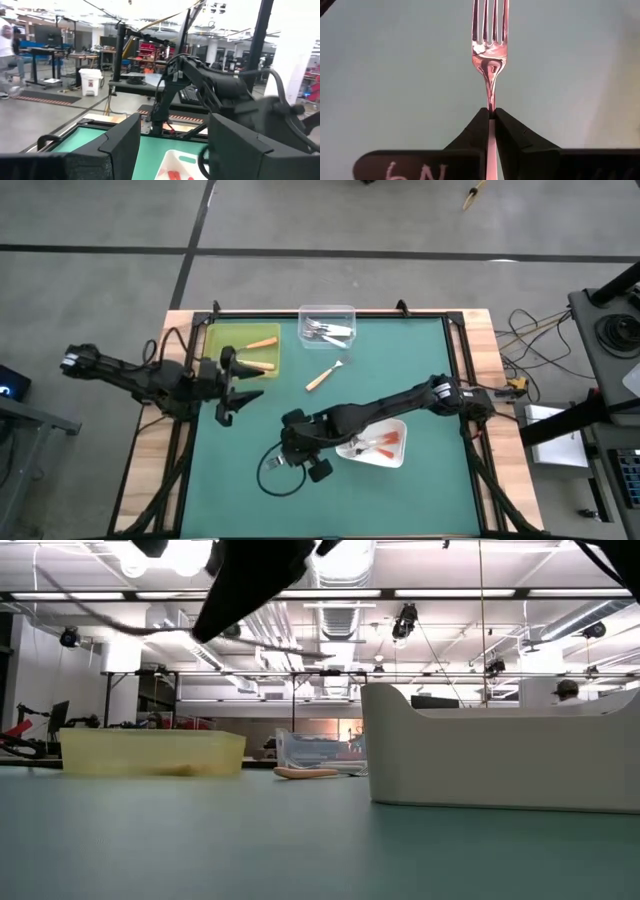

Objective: Sort silverware by color (type)
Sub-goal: Put the orange fork into the white bin

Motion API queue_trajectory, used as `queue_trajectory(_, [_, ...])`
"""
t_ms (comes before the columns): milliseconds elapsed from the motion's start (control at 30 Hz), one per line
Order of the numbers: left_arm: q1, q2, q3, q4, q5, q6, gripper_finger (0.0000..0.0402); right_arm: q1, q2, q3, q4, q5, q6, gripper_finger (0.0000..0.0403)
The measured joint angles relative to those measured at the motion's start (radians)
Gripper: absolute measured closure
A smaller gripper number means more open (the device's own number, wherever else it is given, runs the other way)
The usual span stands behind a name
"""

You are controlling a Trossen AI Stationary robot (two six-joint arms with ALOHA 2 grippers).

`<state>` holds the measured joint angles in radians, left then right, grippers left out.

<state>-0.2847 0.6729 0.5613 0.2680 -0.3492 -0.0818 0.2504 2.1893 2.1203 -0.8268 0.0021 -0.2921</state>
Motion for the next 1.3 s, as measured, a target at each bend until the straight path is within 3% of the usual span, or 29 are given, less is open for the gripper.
queue_trajectory(267, [-0.012, -0.003, 0.000, 0.000, 0.000, 0.004, 0.0182, -0.003, -0.024, 0.127, -0.305, 0.048, 0.121, 0.0392])
queue_trajectory(433, [-0.016, -0.004, 0.000, 0.000, 0.000, 0.003, 0.0182, -0.002, -0.085, 0.090, -0.405, 0.117, 0.185, 0.0392])
queue_trajectory(567, [-0.016, -0.004, 0.000, 0.001, 0.000, 0.003, 0.0182, -0.002, -0.171, 0.018, -0.384, 0.137, 0.228, 0.0392])
queue_trajectory(767, [-0.016, -0.005, 0.000, 0.002, 0.000, 0.003, 0.0182, -0.002, -0.339, -0.186, -0.246, 0.157, 0.297, 0.0392])
queue_trajectory(1033, [-0.015, -0.004, 0.000, 0.005, 0.000, 0.002, 0.0182, -0.002, -0.591, -0.561, 0.055, 0.161, 0.415, 0.0392])
queue_trajectory(1300, [-0.015, -0.003, -0.001, 0.010, 0.000, 0.002, 0.0182, 0.000, -0.727, -0.858, 0.203, 0.207, 0.557, 0.0392])
